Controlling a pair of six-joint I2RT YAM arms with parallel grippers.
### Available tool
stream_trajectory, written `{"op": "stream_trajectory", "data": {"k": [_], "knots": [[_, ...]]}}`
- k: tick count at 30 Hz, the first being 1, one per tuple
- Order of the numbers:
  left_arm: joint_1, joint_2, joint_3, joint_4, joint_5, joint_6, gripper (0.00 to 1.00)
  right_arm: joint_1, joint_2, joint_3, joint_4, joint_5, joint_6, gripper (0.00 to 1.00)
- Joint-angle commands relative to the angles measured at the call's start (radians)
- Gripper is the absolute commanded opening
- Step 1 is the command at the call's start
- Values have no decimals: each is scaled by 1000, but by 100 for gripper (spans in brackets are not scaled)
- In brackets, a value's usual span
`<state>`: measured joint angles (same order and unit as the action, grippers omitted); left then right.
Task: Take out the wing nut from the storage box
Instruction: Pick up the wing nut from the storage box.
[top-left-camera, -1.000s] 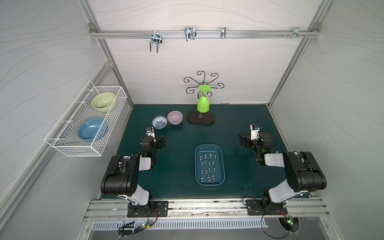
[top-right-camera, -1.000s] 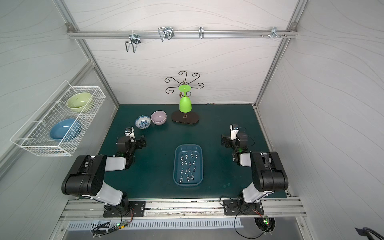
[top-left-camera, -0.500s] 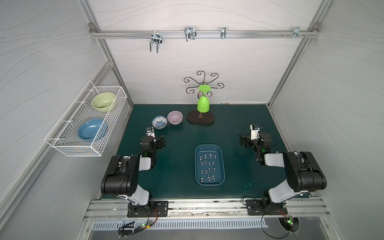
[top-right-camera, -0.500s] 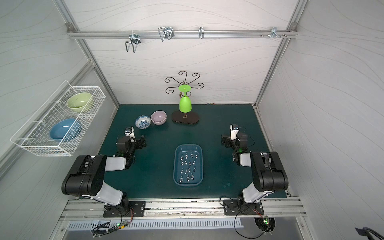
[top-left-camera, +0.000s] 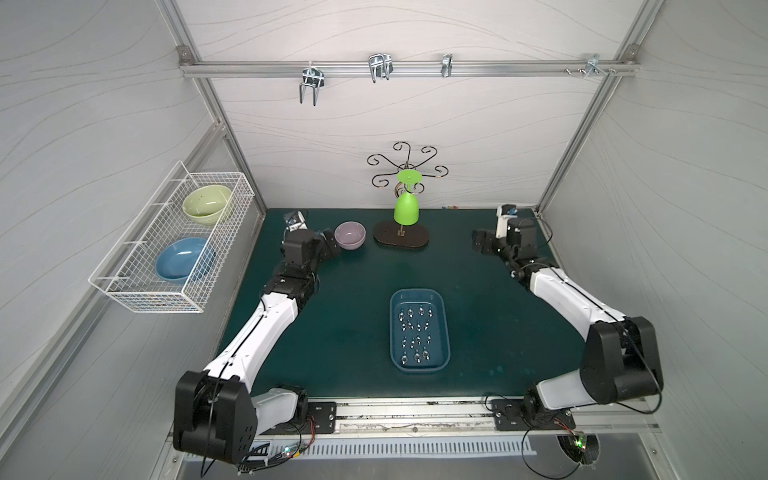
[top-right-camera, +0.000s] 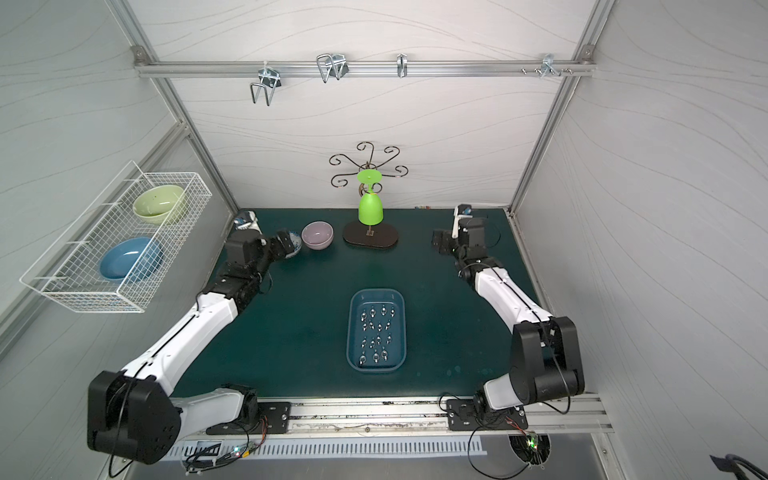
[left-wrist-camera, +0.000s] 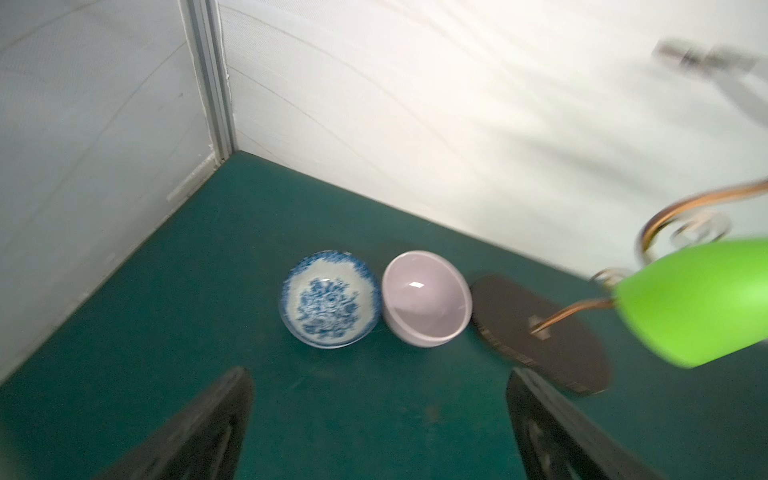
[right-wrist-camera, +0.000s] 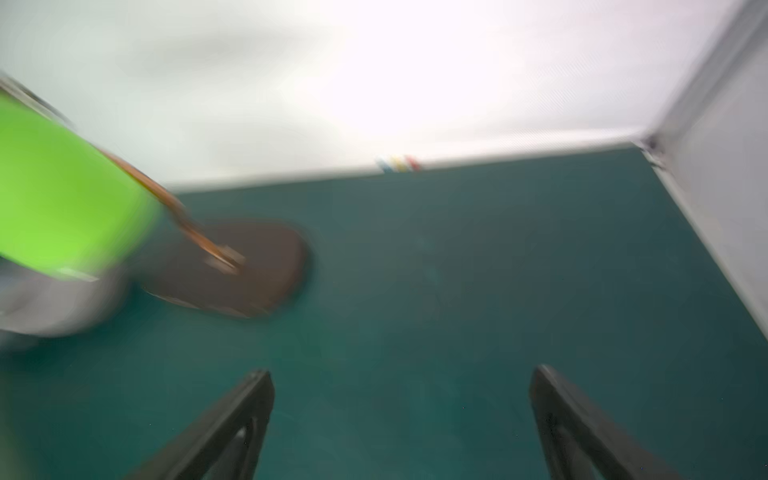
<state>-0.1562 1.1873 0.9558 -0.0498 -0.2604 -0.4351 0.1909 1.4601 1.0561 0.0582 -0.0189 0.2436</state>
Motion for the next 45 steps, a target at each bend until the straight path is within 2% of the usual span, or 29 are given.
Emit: {"op": "stream_trajectory", "data": {"k": [1, 2, 3, 5, 6, 7, 8, 9, 10, 11, 12, 13, 14, 15, 17, 19, 21, 24, 25, 27, 29, 30, 33, 38, 45], "knots": [[53, 26, -57, -210, 240, -266, 100, -91, 153, -10, -179, -467, 231, 99], [59, 30, -78, -181, 276, -270, 100, -99, 184, -5, -169, -505, 250, 99], [54, 33, -81, -184, 286, -258, 94, -85, 185, 5, -198, -455, 234, 99], [22, 14, -88, -194, 262, -249, 82, -19, 121, 11, -278, -254, 152, 99], [6, 1, -93, -194, 252, -260, 66, 16, 75, 14, -314, -136, 136, 99], [-10, -12, -97, -189, 249, -265, 52, 49, 29, 5, -314, -75, 131, 99], [-24, -23, -99, -186, 247, -262, 39, 57, -7, -13, -290, -87, 134, 99], [-39, -35, -96, -199, 241, -256, 25, 53, -43, -43, -233, -155, 157, 99], [-53, -47, -97, -210, 239, -253, 16, 32, -65, -79, -156, -257, 172, 99], [-60, -57, -101, -212, 243, -260, 5, 8, -72, -105, -102, -342, 201, 95], [-72, -69, -110, -210, 242, -272, 0, -17, -66, -113, -53, -446, 238, 72], [-87, -77, -115, -207, 234, -278, 0, -22, -46, -101, -51, -485, 260, 38], [-101, -81, -119, -208, 228, -284, 0, -12, -28, -64, -120, -461, 258, 8], [-112, -84, -120, -218, 230, -293, 0, 22, -11, -15, -220, -404, 232, 0], [-124, -96, -125, -248, 224, -345, 0, 127, -6, 30, -348, -247, 125, 0], [-131, -121, -171, -213, 266, -379, 0, 277, -16, 42, -438, -40, 53, 0], [-132, -147, -215, -194, 325, -386, 0, 418, -24, 33, -488, 99, 16, 17], [-142, -156, -244, -230, 407, -352, 0, 584, -25, 22, -556, 215, 38, 29], [-154, -154, -249, -247, 419, -339, 10, 628, -27, 12, -562, 239, 56, 35], [-190, -152, -263, -259, 430, -327, 11, 680, -23, -6, -568, 269, 117, 35], [-229, -150, -283, -250, 440, -318, 22, 703, -13, -38, -537, 265, 187, 35], [-243, -148, -289, -246, 436, -321, 32, 707, 3, -45, -531, 256, 205, 36], [-252, -138, -330, -168, 488, -335, 44, 714, 67, -38, -542, 286, 241, 36], [-257, -101, -346, -55, 593, -343, 51, 711, 138, -23, -511, 288, 249, 36], [-267, -73, -334, -43, 602, -337, 54, 687, 210, -7, -455, 246, 248, 35]]}}
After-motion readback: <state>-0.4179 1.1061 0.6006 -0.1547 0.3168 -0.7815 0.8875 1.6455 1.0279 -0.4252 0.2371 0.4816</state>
